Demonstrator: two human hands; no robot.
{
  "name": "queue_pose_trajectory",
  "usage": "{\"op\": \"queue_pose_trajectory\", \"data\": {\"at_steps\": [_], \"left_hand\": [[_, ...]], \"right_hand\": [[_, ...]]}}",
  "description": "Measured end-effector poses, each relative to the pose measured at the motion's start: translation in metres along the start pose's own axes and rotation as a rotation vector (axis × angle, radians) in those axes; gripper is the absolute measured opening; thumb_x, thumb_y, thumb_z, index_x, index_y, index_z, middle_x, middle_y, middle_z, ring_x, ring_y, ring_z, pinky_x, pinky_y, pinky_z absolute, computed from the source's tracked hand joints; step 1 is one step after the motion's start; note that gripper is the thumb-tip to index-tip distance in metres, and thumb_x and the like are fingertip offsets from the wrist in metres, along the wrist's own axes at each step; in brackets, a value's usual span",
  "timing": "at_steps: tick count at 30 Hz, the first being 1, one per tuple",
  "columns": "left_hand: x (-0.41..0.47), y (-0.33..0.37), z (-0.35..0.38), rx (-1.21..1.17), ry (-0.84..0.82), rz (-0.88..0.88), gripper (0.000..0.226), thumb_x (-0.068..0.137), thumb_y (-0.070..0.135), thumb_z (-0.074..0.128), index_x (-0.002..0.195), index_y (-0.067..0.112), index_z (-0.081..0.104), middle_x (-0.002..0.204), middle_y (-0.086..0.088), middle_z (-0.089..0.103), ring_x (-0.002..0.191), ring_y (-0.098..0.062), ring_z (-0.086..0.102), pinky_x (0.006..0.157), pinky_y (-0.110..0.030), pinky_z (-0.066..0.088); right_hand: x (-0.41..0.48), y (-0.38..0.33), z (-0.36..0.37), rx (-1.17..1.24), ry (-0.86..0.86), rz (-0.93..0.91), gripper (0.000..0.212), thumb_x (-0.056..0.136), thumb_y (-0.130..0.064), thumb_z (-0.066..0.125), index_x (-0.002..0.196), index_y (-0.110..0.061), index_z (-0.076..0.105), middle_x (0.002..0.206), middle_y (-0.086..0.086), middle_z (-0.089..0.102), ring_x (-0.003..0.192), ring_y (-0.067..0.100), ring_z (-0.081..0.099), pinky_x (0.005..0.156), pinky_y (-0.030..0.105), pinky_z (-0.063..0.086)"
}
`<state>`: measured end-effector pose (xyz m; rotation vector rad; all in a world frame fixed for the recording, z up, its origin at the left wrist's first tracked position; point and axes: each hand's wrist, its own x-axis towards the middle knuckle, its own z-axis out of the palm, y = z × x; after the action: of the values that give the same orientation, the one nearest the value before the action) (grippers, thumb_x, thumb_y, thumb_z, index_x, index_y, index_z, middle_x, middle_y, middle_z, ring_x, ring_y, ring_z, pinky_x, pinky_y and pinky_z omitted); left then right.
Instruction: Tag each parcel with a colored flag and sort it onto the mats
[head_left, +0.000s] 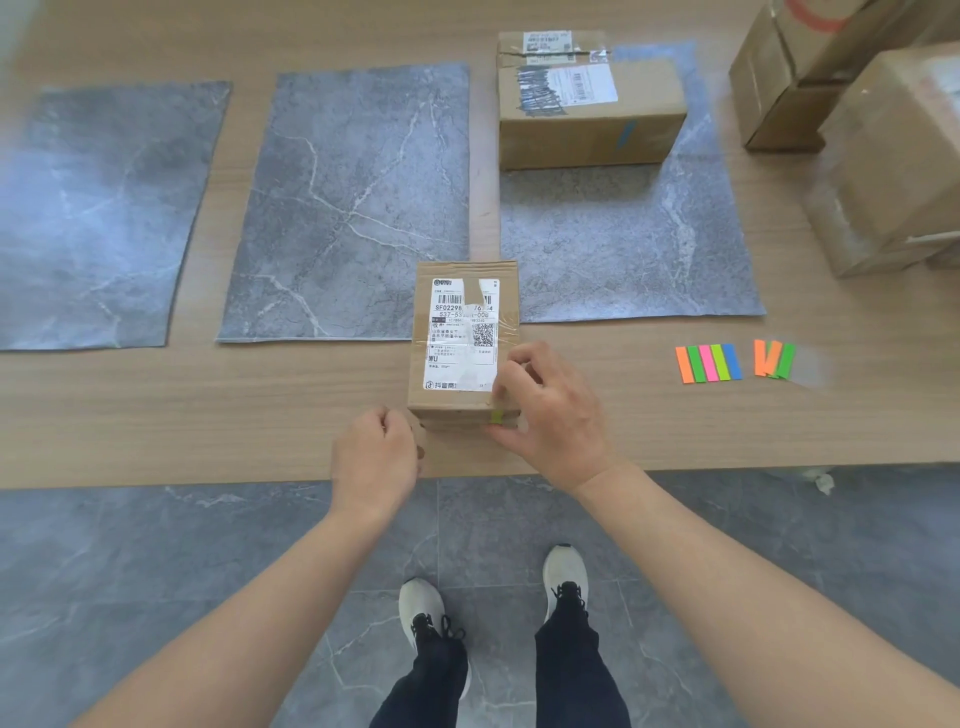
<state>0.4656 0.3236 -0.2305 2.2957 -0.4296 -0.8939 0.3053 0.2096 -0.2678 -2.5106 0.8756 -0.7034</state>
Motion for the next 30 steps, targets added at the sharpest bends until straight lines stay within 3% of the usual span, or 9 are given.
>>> {"op": "queue_pose_trajectory", "data": {"at_steps": [2,4,7,9,11,15,19,24,30], "left_hand": [[0.004,0.003,-0.003,-0.022,0.023,0.006,0.037,0.084,0.034,0.032,0.08,0.013,0.062,0.069,-0.004,0.071,0.076,-0.031,0.069,0.079,-0.055,0.057],[0.007,0.004,-0.004,-0.055,0.035,0.019,0.043,0.082,0.044,0.029,0.084,0.015,0.061,0.08,-0.008,0.07,0.086,-0.032,0.067,0.087,-0.057,0.053],[0.006,0.016,-0.006,-0.216,-0.018,0.01,0.037,0.079,0.06,0.031,0.079,0.04,0.063,0.096,-0.007,0.071,0.101,-0.028,0.066,0.099,-0.053,0.049],[0.003,0.028,-0.007,-0.333,-0.107,-0.002,0.037,0.084,0.06,0.033,0.101,0.049,0.065,0.108,-0.001,0.073,0.109,-0.019,0.066,0.105,-0.043,0.048],[0.001,0.036,-0.007,-0.396,-0.173,0.01,0.041,0.094,0.051,0.032,0.115,0.041,0.066,0.114,0.004,0.073,0.112,-0.015,0.065,0.104,-0.037,0.047],[-0.001,0.042,-0.01,-0.442,-0.178,-0.01,0.057,0.083,0.06,0.036,0.121,0.033,0.069,0.117,0.006,0.073,0.117,-0.018,0.064,0.108,-0.044,0.045],[0.0,0.044,-0.021,-0.454,-0.178,-0.011,0.062,0.081,0.063,0.036,0.126,0.034,0.067,0.123,0.007,0.07,0.122,-0.018,0.061,0.112,-0.045,0.042],[-0.003,0.059,-0.048,-0.483,-0.2,0.059,0.045,0.102,0.041,0.033,0.089,0.035,0.076,0.094,0.01,0.078,0.096,-0.011,0.069,0.102,-0.039,0.05],[0.013,0.07,-0.088,-0.466,-0.203,0.157,0.054,0.103,0.034,0.03,0.077,0.046,0.077,0.086,0.014,0.077,0.095,-0.013,0.068,0.1,-0.04,0.05]], "right_hand": [[0.0,-0.004,-0.005,0.099,0.016,0.109,0.037,0.079,-0.041,0.081,0.098,-0.017,0.061,0.108,-0.001,0.053,0.085,0.016,0.054,0.071,0.03,0.047],[0.004,-0.013,-0.012,0.278,0.066,0.305,0.034,0.092,-0.045,0.069,0.111,-0.018,0.06,0.113,-0.005,0.052,0.093,0.012,0.055,0.078,0.026,0.046],[0.017,-0.022,-0.017,0.571,0.064,0.68,0.038,0.101,-0.046,0.054,0.131,-0.022,0.057,0.129,-0.009,0.054,0.109,0.005,0.057,0.091,0.027,0.049],[0.024,-0.022,-0.012,0.731,-0.006,0.876,0.045,0.099,-0.057,0.047,0.131,-0.029,0.061,0.13,-0.011,0.063,0.115,0.005,0.059,0.104,0.035,0.049],[0.028,-0.022,-0.006,0.817,-0.076,0.978,0.053,0.092,-0.066,0.041,0.123,-0.033,0.068,0.121,-0.014,0.071,0.117,0.008,0.063,0.108,0.04,0.047],[0.029,-0.028,-0.01,0.873,-0.099,0.957,0.029,0.107,-0.044,0.042,0.105,-0.033,0.069,0.101,-0.023,0.072,0.098,-0.01,0.062,0.085,0.015,0.045],[0.033,-0.042,-0.014,0.906,-0.078,0.926,0.024,0.108,-0.035,0.043,0.099,-0.038,0.064,0.085,-0.038,0.067,0.08,-0.027,0.058,0.064,-0.001,0.041],[0.052,-0.062,-0.017,0.952,-0.028,0.924,0.023,0.108,-0.034,0.043,0.105,-0.037,0.066,0.091,-0.034,0.069,0.081,-0.025,0.059,0.066,0.001,0.042],[0.083,-0.097,-0.021,0.919,-0.005,0.907,0.025,0.107,-0.032,0.043,0.107,-0.034,0.067,0.09,-0.03,0.071,0.079,-0.018,0.063,0.06,0.003,0.043]]}}
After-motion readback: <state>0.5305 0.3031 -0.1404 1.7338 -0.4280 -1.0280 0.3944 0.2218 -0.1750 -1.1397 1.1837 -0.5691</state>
